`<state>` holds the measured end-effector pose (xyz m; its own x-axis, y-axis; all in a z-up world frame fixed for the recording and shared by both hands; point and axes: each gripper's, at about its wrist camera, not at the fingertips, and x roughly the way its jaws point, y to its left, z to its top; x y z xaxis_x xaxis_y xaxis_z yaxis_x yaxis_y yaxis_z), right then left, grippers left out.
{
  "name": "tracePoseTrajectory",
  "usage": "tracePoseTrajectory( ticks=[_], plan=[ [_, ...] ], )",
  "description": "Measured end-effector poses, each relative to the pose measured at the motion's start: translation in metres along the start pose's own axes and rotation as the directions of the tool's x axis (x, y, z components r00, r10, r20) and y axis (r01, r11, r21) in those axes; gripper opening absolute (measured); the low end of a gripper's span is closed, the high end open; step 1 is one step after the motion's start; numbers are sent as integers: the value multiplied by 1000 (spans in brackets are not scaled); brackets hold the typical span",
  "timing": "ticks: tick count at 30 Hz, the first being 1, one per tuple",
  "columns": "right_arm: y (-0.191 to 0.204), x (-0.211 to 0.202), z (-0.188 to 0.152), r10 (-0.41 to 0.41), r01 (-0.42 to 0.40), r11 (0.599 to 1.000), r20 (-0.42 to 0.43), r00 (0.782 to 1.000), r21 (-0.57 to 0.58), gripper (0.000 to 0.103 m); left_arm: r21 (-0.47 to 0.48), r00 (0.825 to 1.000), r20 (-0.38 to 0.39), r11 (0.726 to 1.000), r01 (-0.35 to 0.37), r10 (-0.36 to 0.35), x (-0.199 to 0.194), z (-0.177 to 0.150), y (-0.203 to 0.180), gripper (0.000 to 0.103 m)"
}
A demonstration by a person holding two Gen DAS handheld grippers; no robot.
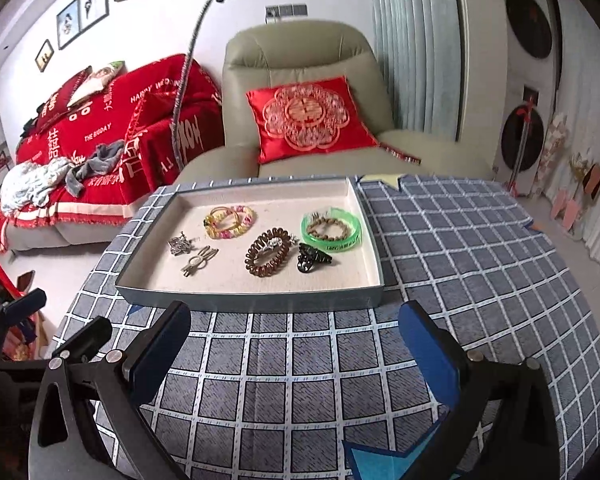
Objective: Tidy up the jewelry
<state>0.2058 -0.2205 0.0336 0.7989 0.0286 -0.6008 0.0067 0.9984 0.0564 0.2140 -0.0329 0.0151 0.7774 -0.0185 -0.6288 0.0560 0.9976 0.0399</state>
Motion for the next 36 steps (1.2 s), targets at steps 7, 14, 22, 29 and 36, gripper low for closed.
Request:
tracePoseTrajectory(
  ticks=[7,14,22,29,36],
  plan=[
    [3,-14,-8,-22,22,1000,51,998,-13,103,-38,1000,23,999,-14,15,-10,-8,1,103],
    [-2,-17,-11,-38,39,999,57,998,-9,103,-31,999,41,999,-29,30,-14,-12,0,103],
    [2,-11,-13,-36,37,999,45,998,-24,103,-26,999,28,999,-41,42,-9,-12,0,103],
    [5,-9,-13,-32,33,999,42,999,-32,103,-38,999,13,998,-42,43,-6,-12,2,103],
    [8,-8,-12,-32,33,999,46,998,-36,103,-42,999,7,998,-36,37,-5,-12,3,103]
  ],
)
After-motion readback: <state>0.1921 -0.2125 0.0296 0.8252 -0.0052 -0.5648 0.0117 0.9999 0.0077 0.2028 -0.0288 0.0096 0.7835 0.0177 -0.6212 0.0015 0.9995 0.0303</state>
